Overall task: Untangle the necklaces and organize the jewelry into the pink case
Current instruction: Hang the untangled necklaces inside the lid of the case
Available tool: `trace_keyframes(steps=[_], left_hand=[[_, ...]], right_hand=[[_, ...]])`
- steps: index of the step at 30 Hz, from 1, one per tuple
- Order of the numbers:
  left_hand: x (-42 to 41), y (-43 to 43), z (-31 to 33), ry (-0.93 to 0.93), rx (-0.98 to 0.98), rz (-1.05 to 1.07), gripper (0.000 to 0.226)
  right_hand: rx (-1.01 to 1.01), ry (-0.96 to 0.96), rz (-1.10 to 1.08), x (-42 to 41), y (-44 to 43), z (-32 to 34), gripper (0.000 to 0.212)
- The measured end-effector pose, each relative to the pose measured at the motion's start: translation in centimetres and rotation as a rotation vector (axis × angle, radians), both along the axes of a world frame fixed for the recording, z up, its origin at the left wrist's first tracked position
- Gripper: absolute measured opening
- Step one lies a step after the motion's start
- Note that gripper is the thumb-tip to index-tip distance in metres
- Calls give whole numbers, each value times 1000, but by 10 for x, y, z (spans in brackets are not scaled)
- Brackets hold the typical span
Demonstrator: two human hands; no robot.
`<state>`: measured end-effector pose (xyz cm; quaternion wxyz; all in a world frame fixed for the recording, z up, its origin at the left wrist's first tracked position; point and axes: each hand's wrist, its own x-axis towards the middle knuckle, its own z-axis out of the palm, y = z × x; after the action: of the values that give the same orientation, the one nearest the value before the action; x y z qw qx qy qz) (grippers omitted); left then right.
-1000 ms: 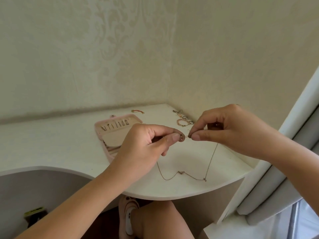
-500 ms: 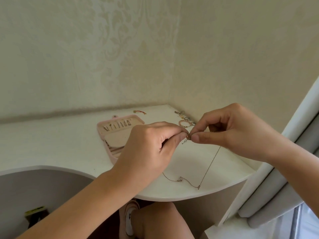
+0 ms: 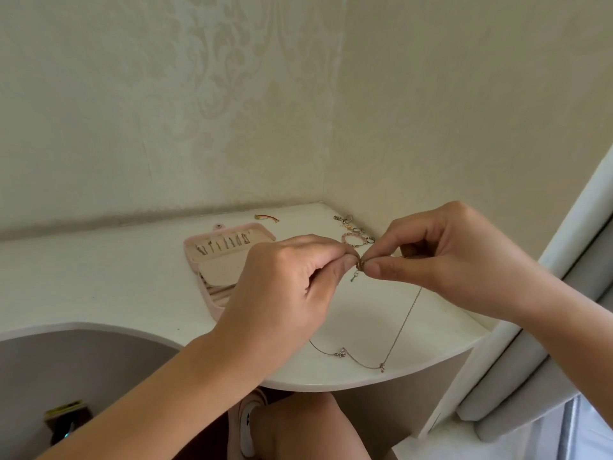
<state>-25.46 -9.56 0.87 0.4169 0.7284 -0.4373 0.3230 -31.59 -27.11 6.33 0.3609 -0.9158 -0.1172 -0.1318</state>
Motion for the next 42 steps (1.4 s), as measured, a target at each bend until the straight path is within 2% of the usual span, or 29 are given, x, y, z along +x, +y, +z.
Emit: trace_keyframes(steps=[9, 17, 24, 28, 31, 34, 38, 42], left_hand=[[1, -1, -2, 90, -41, -39, 11], [3, 0, -1, 33, -28, 7, 11], [5, -3, -2, -24, -106, 96, 9], [12, -4, -2, 15, -137, 141, 7], [18, -4, -3, 113, -135, 111, 7], [27, -2, -4, 260, -150, 53, 10], [36, 1, 3, 595, -243, -70, 12], [77, 12, -4, 634, -98, 64, 19]], right_hand=[[-39, -25, -8, 1, 0, -2, 6], [-42, -50, -15, 3, 3, -2, 4], [4, -111, -82, 5, 9, -2, 8], [55, -73, -78, 11, 9, -3, 8], [88, -14, -32, 20, 8, -1, 7], [109, 43, -20, 33, 8, 1, 17], [177, 47, -7, 57, 7, 9, 23], [295, 92, 27, 85, 1, 24, 23]])
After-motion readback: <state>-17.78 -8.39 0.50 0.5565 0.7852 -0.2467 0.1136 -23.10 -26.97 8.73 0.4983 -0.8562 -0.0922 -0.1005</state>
